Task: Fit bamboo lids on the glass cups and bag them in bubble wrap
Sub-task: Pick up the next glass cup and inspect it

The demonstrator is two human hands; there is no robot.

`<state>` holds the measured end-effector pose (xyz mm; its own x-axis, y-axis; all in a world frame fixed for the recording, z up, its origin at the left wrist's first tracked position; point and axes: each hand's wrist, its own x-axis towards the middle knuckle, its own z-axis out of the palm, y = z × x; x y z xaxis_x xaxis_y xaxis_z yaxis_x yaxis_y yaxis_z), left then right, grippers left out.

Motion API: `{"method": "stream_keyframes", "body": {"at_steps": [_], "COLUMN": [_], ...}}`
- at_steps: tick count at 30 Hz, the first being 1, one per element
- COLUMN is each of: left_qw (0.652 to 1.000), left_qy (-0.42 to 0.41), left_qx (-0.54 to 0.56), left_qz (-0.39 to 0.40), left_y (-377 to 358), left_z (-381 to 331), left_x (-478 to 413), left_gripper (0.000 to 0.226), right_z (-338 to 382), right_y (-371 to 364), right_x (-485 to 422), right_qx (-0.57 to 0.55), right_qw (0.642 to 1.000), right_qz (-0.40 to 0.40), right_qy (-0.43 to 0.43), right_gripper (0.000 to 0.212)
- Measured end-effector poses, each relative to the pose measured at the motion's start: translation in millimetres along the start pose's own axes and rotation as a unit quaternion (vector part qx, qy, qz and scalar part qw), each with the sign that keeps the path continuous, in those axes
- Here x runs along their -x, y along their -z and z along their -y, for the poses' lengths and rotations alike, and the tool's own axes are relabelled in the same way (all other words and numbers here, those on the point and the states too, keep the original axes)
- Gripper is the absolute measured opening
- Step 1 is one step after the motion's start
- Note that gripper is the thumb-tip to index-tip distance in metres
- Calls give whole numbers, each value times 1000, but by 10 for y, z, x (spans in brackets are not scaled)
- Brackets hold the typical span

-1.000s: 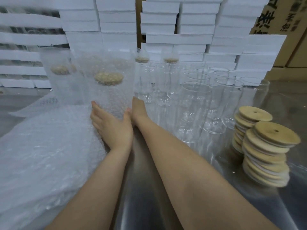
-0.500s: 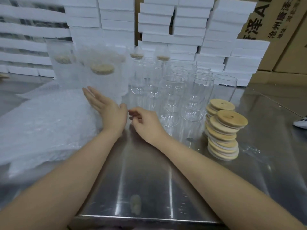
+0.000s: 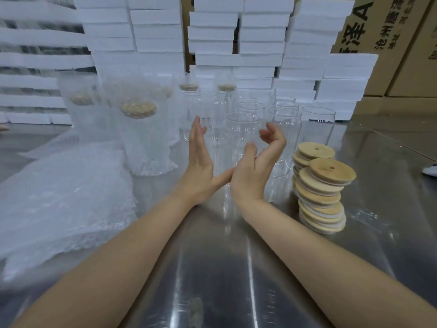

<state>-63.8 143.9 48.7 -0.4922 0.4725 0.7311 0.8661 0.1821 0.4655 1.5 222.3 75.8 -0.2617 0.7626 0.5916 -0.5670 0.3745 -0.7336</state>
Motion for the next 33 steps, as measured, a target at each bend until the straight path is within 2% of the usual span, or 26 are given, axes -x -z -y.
{"method": "stream_keyframes", "body": {"at_steps": [3, 5, 7, 10, 13, 15, 17, 18, 20, 22, 24, 26, 30, 33], "left_qw": [992, 986, 984, 975, 952, 920, 886, 873, 859, 866, 875, 880, 889, 911], "left_qy": [78, 107, 131, 164, 193, 226, 259, 275, 292, 294, 292, 290, 283, 269], "left_qx": [62, 84, 105, 144, 206, 293, 367, 391, 414, 404, 387, 376, 358, 311], "left_qz": [77, 95, 66, -30, -116, -130, -115, -102, -72, -30, 7, 11, 16, 0], "left_y": [13, 25, 36, 62, 86, 95, 82, 75, 78, 111, 136, 137, 150, 140], "left_z": [35, 78, 96, 79, 35, 5, -1, 6, 41, 84, 130, 172, 158, 90], "left_x": [2, -2, -11, -48, -85, -76, -76, -87, -115, -118, -91, -73, -68, -37], "left_gripper": [115, 117, 118, 110, 92, 81, 77, 76, 72, 65, 71, 76, 66, 74], "right_z": [13, -11, -55, -127, -215, -265, -295, -297, -304, -301, -297, -294, -296, -313], "right_y": [-60, -75, -70, -53, -63, -79, -81, -77, -69, -68, -61, -55, -43, -52], "right_x": [67, 125, 141, 48, -49, -77, -87, -85, -83, -82, -87, -99, -117, -124], "right_qx": [-52, -37, -25, -28, -11, -43, -116, -151, -185, -185, -177, -175, -201, -199], "right_qw": [997, 994, 990, 989, 980, 941, 870, 842, 816, 810, 805, 806, 813, 825], "right_qz": [60, 107, 136, 146, 183, 241, 310, 332, 344, 346, 353, 353, 342, 329], "right_qy": [-11, 8, 24, 10, -82, -234, -364, -398, -426, -436, -443, -441, -427, -414], "right_gripper": [52, 54, 54, 45, 26, 32, 51, 58, 64, 70, 74, 74, 61, 53]}}
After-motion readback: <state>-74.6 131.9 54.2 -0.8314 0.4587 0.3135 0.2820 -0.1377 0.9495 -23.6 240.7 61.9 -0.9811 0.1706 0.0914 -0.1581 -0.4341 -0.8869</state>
